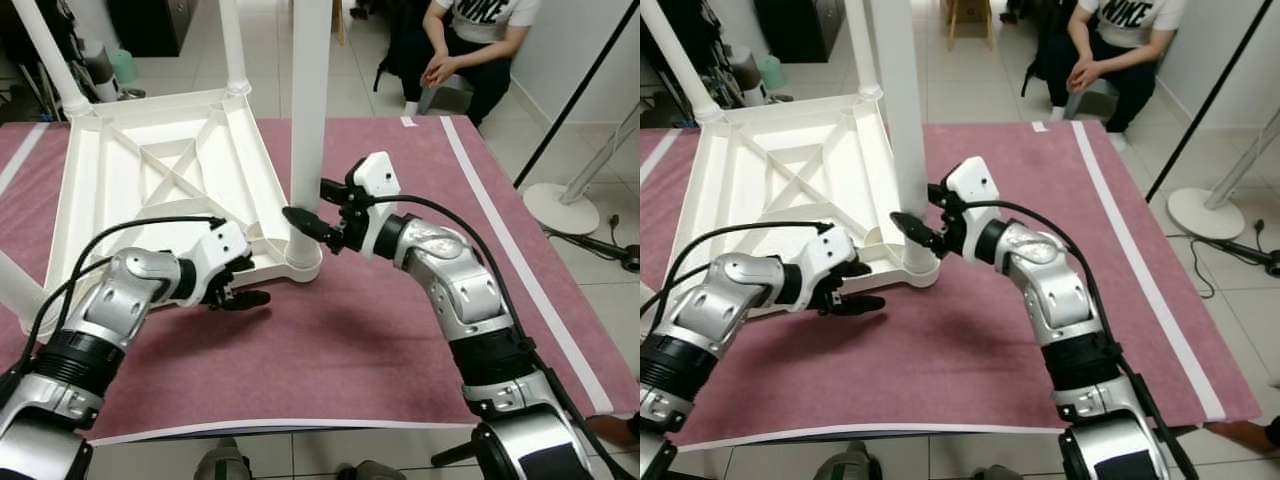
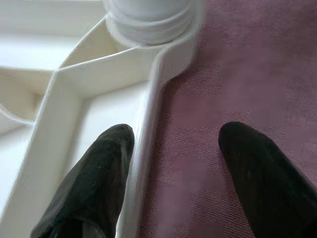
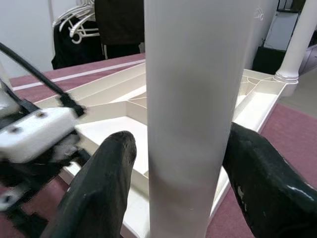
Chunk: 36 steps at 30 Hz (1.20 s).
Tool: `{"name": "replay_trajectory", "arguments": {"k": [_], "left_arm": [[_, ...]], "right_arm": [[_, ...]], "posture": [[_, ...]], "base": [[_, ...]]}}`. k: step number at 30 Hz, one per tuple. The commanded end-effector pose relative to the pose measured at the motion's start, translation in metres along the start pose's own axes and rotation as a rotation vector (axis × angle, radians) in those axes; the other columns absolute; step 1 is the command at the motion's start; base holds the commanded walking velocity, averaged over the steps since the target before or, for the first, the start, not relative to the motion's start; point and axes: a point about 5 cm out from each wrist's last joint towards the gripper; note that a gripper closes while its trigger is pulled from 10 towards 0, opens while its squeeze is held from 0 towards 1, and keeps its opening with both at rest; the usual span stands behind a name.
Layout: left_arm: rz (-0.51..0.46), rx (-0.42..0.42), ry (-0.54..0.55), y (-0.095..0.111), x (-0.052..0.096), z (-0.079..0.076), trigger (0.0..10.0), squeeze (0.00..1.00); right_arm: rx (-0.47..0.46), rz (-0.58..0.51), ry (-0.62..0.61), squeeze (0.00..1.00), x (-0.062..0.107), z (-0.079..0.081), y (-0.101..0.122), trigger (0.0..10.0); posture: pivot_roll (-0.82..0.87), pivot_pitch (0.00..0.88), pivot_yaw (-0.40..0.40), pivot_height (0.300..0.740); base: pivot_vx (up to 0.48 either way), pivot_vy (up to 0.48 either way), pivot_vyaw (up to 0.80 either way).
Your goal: Building children table
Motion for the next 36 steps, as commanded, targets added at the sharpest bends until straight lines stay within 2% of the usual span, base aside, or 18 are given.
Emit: {"name": "replay_trajectory", "arguments": {"k": [1,3,4,5,6,17,20,22,24,25,27,29,31,33,36], "left_arm": [[0.03,-0.004,0.024,-0.004,-0.005,0.001,10.0,0.0],[0.039,0.003,0.033,-0.004,-0.01,0.003,9.7,0.0],[0.055,0.004,0.036,-0.005,-0.013,0.004,4.1,0.0],[0.055,0.004,0.036,-0.005,-0.013,0.004,4.1,0.0],[0.066,0.0,0.033,-0.006,-0.014,0.005,0.0,0.0],[0.087,-0.027,0.01,-0.01,-0.01,0.007,0.0,0.0],[0.07,-0.037,-0.005,-0.008,-0.008,0.007,0.0,0.0],[0.0,-0.081,-0.07,0.002,0.002,0.0,0.0,0.0],[-0.022,-0.094,-0.091,0.006,0.005,-0.003,0.0,0.0],[-0.051,-0.118,-0.116,0.01,0.01,-0.007,10.0,0.0],[-0.051,-0.118,-0.116,0.01,0.01,-0.007,10.0,0.0],[-0.105,-0.175,-0.154,0.02,0.023,-0.016,10.0,0.0],[-0.105,-0.175,-0.154,0.02,0.023,-0.016,10.0,0.0],[-0.11,-0.271,-0.182,0.023,0.04,-0.026,10.0,0.0],[-0.099,-0.305,-0.195,0.021,0.046,-0.032,10.0,0.0]], "right_arm": [[0.0,-0.012,0.014,0.0,-0.003,0.002,0.003,10.0],[-0.001,-0.013,0.014,0.0,-0.002,0.002,0.003,10.0],[-0.002,-0.015,0.013,0.0,-0.003,0.002,0.003,10.0],[-0.002,-0.015,0.013,0.0,-0.003,0.002,0.003,10.0],[-0.003,-0.016,0.012,0.0,-0.003,0.002,0.003,10.0],[-0.004,-0.021,0.008,0.0,-0.003,0.002,0.003,10.0],[-0.004,-0.022,0.006,0.0,-0.003,0.002,0.003,10.0],[0.004,-0.029,0.007,0.0,-0.002,0.002,0.006,10.0],[0.006,-0.032,0.008,0.0,-0.002,0.002,0.008,10.0],[0.009,-0.04,0.017,0.0,-0.001,0.003,0.011,10.0],[0.009,-0.04,0.017,0.0,-0.001,0.003,0.011,10.0],[0.022,-0.05,0.084,0.0,0.002,0.009,0.018,10.0],[0.022,-0.05,0.084,0.0,0.002,0.009,0.018,10.0],[0.05,-0.021,0.175,0.0,0.011,0.02,0.022,10.0],[0.058,-0.004,0.204,0.0,0.015,0.025,0.021,10.0]], "posture": [[0.1,0.0,0.033,0.74],[0.1,0.0,0.033,0.74],[0.1,0.0,0.037,0.74],[0.1,0.0,0.037,0.74],[0.1,0.0,0.039,0.74],[0.1,0.0,0.042,0.74],[0.1,0.0,0.045,0.74],[0.1,0.0,0.045,0.74],[0.1,0.0,0.045,0.74],[0.1,0.0,0.044,0.74],[0.1,0.0,0.044,0.74],[0.11,0.0,0.035,0.74],[0.11,0.0,0.035,0.74],[0.11,0.0,0.018,0.74],[0.11,0.0,0.012,0.74]], "base": [[0.0,0.0,0.0],[0.0,0.0,0.0],[0.0,0.0,0.0],[0.0,0.0,0.0],[0.0,0.0,0.0],[0.0,0.0,0.0],[0.0,0.0,0.0],[0.0,0.0,0.0],[0.0,0.0,0.0],[0.0,0.0,0.0],[0.0,0.0,0.0],[0.0,0.0,0.0],[0.0,0.0,0.0],[0.0,0.0,0.0],[0.0,0.0,0.0]]}}
Point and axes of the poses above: a point about 5 cm out from each wrist's last joint towards the gripper, its own x axis pointing back from the gripper into the wrist, its own y axis along the axis of the wrist's last joint, z = x × y, and after that the axes turned 3 degrees about -x, right-handed
